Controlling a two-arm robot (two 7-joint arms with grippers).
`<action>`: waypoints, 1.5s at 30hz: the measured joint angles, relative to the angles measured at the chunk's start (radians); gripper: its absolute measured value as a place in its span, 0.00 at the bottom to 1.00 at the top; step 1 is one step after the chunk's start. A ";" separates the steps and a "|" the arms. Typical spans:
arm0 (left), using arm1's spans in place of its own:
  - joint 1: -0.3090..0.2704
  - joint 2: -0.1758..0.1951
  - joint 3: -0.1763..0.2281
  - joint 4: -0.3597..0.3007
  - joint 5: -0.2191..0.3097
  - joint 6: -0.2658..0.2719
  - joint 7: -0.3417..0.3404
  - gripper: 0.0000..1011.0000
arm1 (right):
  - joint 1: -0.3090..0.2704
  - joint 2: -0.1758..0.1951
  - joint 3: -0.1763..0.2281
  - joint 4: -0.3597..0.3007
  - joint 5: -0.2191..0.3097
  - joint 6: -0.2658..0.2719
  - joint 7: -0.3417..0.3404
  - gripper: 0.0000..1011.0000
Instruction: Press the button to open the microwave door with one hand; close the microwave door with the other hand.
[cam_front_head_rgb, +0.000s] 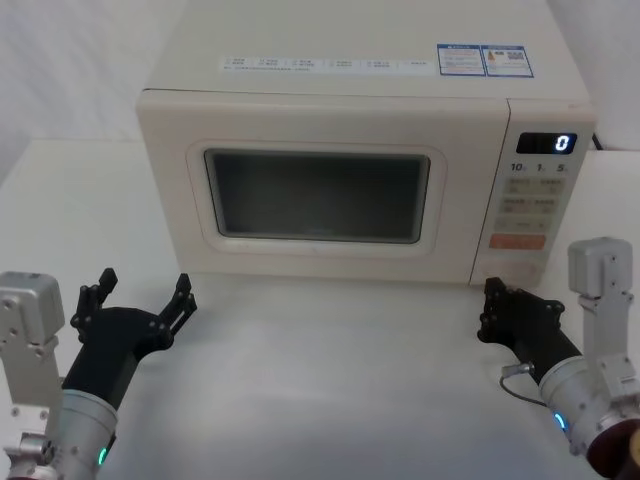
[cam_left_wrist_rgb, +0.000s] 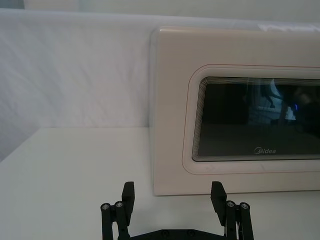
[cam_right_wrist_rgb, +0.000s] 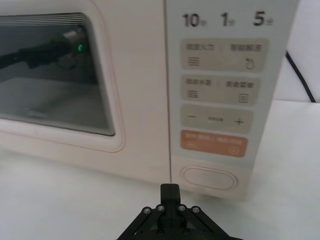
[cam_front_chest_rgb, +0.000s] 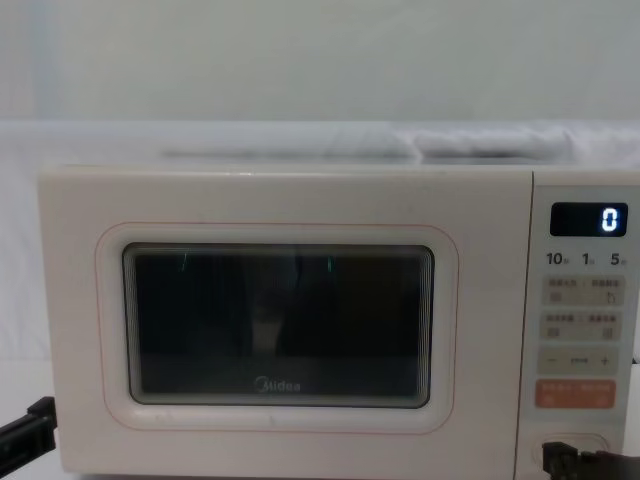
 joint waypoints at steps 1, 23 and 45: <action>0.000 0.000 0.000 0.000 0.000 0.000 0.000 0.99 | 0.004 -0.004 0.005 0.008 0.005 -0.002 -0.003 0.00; 0.000 0.000 0.000 0.000 0.000 0.000 0.000 0.99 | 0.065 -0.021 0.029 0.104 0.021 -0.042 -0.016 0.00; 0.000 0.000 0.000 0.000 0.000 0.000 0.000 0.99 | 0.100 -0.033 0.039 0.152 0.006 -0.045 -0.031 0.00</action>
